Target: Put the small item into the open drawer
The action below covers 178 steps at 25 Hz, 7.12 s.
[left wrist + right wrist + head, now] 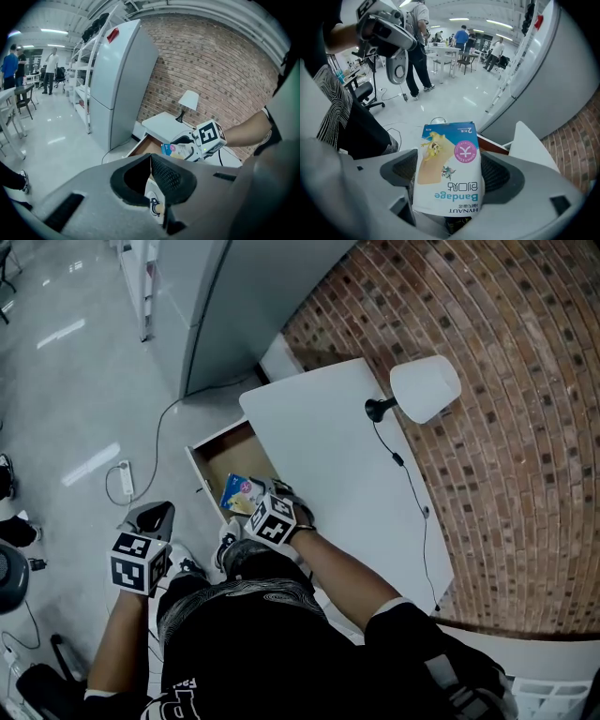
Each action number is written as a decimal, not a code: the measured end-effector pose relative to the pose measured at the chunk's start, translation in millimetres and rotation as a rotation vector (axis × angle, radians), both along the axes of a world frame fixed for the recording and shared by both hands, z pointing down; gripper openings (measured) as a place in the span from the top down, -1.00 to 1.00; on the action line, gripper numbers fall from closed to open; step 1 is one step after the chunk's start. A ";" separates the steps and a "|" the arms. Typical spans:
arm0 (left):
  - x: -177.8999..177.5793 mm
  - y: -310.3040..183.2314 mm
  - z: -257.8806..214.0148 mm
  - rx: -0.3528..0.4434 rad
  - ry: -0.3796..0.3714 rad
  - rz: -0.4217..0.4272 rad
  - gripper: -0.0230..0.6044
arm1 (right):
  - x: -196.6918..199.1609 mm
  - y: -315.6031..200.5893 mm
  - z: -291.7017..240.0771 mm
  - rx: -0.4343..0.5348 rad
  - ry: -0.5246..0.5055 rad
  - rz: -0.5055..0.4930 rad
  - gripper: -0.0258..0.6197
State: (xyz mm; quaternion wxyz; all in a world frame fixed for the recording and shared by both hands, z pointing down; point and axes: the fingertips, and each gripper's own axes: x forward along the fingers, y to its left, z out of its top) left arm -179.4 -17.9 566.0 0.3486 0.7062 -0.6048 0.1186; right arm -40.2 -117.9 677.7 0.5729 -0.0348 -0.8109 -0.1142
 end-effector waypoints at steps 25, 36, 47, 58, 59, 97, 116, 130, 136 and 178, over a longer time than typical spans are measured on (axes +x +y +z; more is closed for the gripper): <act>-9.6 12.4 98.8 -0.165 0.089 -0.230 0.87 | 7.9 -49.3 194.4 0.256 0.516 -0.633 -0.34; -3.3 26.2 136.7 -0.251 0.134 -0.301 0.87 | 8.0 -77.0 260.3 0.243 0.534 -0.562 -0.34; -3.7 29.7 150.0 -0.273 0.155 -0.342 0.87 | -2.0 -84.1 286.6 0.256 0.532 -0.630 -0.34; -3.7 23.1 143.7 -0.262 0.140 -0.305 0.87 | -2.2 -90.9 284.4 0.298 0.564 -0.629 -0.39; -4.3 23.8 143.7 -0.262 0.139 -0.306 0.87 | -2.5 -90.9 284.3 0.300 0.564 -0.625 -0.39; 10.0 -2.5 30.0 -0.033 0.036 0.005 0.87 | -23.9 16.9 28.4 0.063 -0.116 0.086 0.91; 134.6 -6.8 -83.4 0.151 -0.009 -0.016 0.87 | 108.3 31.4 -202.4 -0.294 -0.783 0.480 0.91; 201.5 39.4 -109.9 0.198 -0.045 -0.064 0.87 | 183.0 66.7 -203.4 -0.318 -0.802 0.516 0.91; 195.3 29.9 -111.6 0.185 -0.066 0.031 0.87 | 192.3 71.4 -202.7 -0.306 -0.810 0.623 0.91; 172.4 37.2 -120.3 0.205 -0.055 0.218 0.87 | 154.4 103.9 -213.9 -0.235 -0.825 0.711 0.91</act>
